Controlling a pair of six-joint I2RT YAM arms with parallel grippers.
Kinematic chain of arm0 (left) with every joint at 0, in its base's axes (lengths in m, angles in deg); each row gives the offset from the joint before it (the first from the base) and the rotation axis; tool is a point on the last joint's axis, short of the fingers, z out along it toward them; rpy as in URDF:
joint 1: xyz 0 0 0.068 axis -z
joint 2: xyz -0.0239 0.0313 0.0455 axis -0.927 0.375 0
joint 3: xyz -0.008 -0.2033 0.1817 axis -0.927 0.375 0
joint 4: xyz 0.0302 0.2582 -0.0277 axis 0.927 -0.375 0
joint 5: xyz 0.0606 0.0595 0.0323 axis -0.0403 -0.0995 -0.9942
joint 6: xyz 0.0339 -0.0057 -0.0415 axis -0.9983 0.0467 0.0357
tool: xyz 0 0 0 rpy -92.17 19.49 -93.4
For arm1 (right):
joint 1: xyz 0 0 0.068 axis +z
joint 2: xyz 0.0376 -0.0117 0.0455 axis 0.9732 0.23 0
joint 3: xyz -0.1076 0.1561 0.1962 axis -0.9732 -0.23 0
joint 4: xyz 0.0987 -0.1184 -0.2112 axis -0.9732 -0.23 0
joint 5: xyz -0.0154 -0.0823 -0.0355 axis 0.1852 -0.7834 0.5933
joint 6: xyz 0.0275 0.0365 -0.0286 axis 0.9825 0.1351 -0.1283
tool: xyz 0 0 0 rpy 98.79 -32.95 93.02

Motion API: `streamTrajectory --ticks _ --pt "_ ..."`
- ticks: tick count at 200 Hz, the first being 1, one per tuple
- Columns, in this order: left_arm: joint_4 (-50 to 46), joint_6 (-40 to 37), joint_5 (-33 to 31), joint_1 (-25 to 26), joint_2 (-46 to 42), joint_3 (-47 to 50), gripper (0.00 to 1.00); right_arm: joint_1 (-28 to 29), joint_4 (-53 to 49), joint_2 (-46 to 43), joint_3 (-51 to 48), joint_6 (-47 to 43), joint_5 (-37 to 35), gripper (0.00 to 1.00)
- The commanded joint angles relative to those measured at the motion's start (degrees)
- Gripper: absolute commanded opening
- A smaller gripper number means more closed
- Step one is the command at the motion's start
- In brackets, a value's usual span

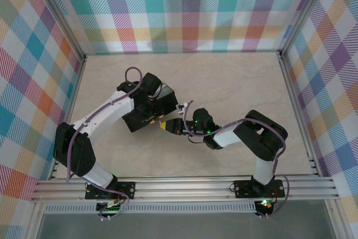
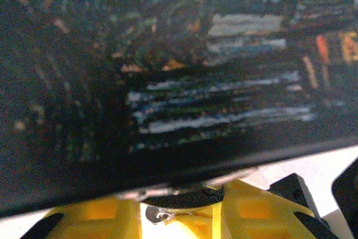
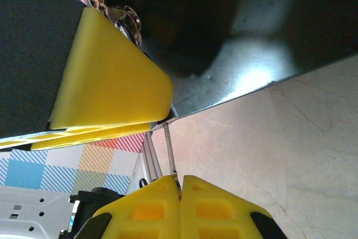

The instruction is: Unlock the padlock with the key

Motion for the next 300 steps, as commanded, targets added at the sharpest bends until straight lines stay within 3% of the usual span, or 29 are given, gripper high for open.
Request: streamTrajectory --ticks 1,59,137,195,300 --pt "1.8 1.1 2.6 -1.0 -2.8 0.5 0.00 0.3 0.9 -0.1 3.0 -1.5 -0.1 0.00" --pt "2.0 0.7 5.0 -2.2 -4.0 0.9 0.00 0.1 0.2 1.2 5.3 -2.7 2.2 0.00" --pt "-1.5 -2.3 3.8 -3.2 -5.6 1.0 0.00 -2.9 -1.6 -2.4 -4.7 -9.6 9.7 0.00" --pt "-2.5 -5.2 6.7 -3.3 -5.3 -0.1 0.00 -3.4 11.3 1.9 -4.7 -13.1 15.5 0.00" --pt "-5.8 -5.6 6.4 -3.4 -5.1 -1.4 0.00 -4.0 19.3 8.3 0.2 -13.4 17.9 0.00"
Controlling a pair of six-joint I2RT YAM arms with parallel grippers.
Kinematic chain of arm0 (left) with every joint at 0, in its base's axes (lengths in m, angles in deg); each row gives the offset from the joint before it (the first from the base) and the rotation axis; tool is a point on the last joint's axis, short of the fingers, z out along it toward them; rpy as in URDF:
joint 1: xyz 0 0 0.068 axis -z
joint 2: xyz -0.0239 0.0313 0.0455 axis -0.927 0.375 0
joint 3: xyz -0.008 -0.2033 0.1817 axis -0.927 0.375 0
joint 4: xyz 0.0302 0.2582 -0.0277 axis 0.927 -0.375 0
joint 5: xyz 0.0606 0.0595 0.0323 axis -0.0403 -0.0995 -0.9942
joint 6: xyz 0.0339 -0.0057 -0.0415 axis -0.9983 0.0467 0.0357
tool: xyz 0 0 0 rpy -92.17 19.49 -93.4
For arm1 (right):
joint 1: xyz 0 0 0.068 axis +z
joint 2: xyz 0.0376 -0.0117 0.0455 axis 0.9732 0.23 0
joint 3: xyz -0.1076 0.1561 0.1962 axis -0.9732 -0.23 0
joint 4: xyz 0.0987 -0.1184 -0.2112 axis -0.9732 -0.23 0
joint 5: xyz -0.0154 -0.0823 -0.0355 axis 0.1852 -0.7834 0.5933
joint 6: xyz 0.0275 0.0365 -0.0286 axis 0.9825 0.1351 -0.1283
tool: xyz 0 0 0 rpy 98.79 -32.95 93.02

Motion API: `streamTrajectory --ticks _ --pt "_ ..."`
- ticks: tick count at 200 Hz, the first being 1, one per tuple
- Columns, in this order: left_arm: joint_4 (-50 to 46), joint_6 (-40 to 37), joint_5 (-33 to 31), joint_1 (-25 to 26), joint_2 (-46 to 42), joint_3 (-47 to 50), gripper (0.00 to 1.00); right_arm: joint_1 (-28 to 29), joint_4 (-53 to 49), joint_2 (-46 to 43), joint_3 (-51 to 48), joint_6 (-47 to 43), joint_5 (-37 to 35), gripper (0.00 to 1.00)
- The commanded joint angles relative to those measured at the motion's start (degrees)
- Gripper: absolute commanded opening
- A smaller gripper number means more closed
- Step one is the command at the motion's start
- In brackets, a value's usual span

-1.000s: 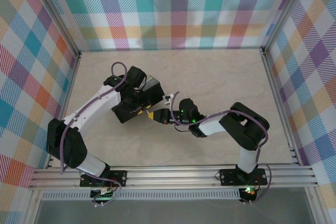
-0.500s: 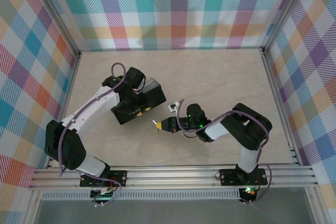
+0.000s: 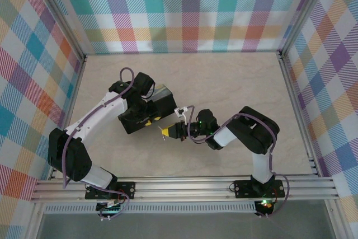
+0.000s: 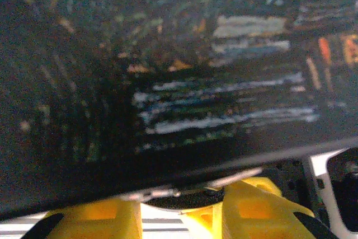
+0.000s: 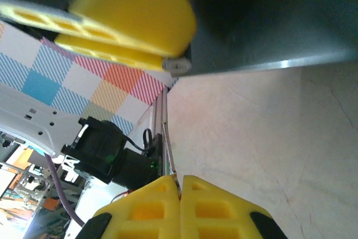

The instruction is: Unlock the padlock with the key

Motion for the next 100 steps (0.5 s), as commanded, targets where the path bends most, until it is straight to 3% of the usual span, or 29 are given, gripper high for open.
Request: streamTrajectory --ticks 1,100 --pt "-1.8 -0.6 1.0 -0.6 -1.8 -2.3 0.00 -0.4 4.9 1.7 1.7 -0.2 1.6 0.00" --pt "0.2 0.7 0.7 -0.7 -3.2 0.4 0.00 -0.7 4.6 3.9 5.6 1.6 1.0 0.00"
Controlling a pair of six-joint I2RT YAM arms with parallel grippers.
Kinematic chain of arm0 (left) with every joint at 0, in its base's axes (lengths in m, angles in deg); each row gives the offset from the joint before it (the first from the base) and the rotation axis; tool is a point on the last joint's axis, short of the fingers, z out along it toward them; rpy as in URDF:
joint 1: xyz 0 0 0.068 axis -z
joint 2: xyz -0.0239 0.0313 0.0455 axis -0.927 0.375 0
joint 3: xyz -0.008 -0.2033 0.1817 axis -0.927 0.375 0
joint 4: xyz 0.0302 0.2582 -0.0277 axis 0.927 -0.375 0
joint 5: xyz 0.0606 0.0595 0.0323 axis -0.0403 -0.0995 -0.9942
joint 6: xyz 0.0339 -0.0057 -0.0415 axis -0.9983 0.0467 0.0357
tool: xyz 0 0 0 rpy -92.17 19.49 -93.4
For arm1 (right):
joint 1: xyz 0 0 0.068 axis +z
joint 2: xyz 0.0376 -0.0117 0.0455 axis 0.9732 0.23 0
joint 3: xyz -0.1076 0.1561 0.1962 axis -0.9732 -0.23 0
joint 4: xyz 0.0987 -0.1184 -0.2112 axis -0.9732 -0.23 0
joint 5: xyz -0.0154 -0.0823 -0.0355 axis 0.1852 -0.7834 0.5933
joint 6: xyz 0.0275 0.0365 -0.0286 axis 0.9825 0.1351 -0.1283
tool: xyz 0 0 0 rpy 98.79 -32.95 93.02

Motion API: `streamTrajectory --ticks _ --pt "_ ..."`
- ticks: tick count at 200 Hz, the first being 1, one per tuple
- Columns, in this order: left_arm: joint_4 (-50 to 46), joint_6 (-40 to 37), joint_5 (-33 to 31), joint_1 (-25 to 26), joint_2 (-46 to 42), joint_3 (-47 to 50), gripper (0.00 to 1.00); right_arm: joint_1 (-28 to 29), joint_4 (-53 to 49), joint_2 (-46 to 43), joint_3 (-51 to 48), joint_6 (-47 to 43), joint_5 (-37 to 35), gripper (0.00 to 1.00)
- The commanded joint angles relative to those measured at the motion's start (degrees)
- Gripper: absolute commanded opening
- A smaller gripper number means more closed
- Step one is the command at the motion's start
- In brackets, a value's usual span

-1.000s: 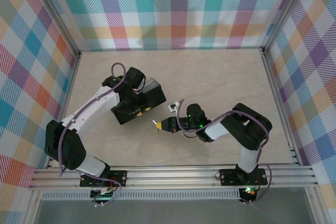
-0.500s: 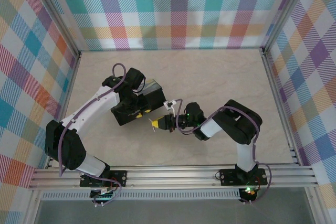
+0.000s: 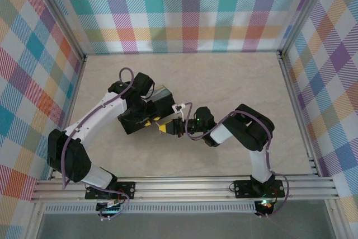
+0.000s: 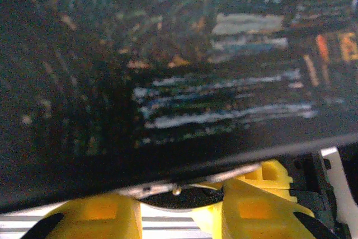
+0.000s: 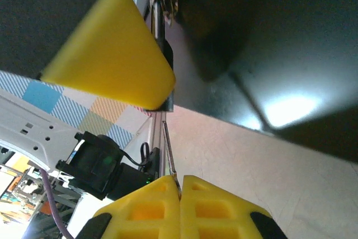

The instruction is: Unlock the padlock with the key

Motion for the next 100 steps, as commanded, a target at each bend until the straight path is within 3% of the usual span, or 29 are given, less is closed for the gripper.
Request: streamTrajectory --ticks 1,100 --pt "0.3 0.6 0.8 -0.7 -2.7 0.3 0.00 -0.3 3.1 0.8 1.6 0.7 1.0 0.00" --pt "1.2 1.6 2.0 -0.7 -3.1 0.6 0.00 -0.6 3.3 2.2 3.7 3.2 0.1 0.00"
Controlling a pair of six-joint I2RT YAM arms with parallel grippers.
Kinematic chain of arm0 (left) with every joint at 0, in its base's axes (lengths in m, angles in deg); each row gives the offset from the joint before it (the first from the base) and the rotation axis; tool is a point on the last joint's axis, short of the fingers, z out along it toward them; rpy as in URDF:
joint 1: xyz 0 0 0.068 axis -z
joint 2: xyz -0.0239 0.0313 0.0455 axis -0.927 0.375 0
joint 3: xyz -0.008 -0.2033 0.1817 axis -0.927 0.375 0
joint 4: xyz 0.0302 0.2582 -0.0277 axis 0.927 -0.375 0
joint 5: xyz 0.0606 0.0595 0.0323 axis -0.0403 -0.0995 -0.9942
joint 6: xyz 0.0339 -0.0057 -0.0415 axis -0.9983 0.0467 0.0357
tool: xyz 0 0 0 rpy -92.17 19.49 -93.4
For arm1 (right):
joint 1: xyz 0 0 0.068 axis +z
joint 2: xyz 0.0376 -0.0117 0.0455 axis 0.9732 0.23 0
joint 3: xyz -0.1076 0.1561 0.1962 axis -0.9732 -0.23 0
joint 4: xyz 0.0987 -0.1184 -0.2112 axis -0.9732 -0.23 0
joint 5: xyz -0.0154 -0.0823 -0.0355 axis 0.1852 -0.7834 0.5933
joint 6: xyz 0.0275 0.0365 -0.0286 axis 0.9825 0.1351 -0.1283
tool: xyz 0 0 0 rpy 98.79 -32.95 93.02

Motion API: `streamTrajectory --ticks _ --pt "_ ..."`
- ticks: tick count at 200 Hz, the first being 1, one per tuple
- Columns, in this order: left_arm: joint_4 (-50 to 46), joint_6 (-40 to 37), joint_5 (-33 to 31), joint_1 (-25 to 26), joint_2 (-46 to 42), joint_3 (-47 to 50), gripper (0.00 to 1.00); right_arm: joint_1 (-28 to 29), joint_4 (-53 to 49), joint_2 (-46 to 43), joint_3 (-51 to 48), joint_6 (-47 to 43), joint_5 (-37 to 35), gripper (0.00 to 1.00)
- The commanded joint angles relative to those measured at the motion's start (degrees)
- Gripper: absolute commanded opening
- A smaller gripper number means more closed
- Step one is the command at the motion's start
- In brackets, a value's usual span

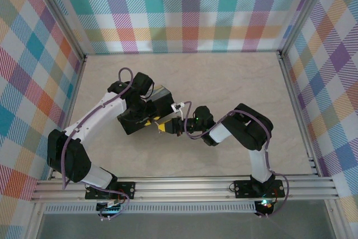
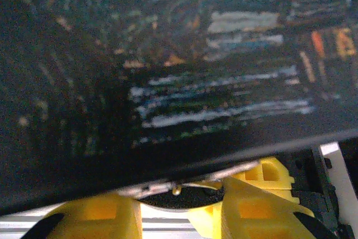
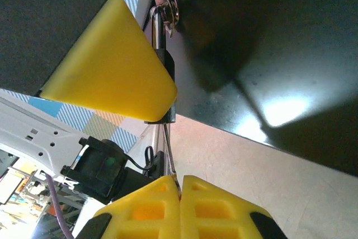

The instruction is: Unlock the padlock with the key

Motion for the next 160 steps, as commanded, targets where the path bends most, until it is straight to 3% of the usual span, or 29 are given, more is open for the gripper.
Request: streamTrajectory --ticks 1,47,115,160 --pt "0.9 0.7 2.0 -0.4 -2.9 0.5 0.00 -0.6 2.9 1.3 2.4 1.3 -0.4 0.00" --pt "1.3 1.3 2.5 -0.4 -3.1 1.1 0.00 -0.6 3.0 0.9 3.4 4.0 -0.8 0.00" --pt "1.4 0.8 3.1 -0.3 -2.7 0.3 0.00 -0.6 3.0 0.4 6.0 18.1 0.2 0.00" --pt "1.1 0.0 3.8 -0.4 -2.1 -0.8 0.00 -0.8 3.0 0.8 7.5 18.9 -0.2 0.00"
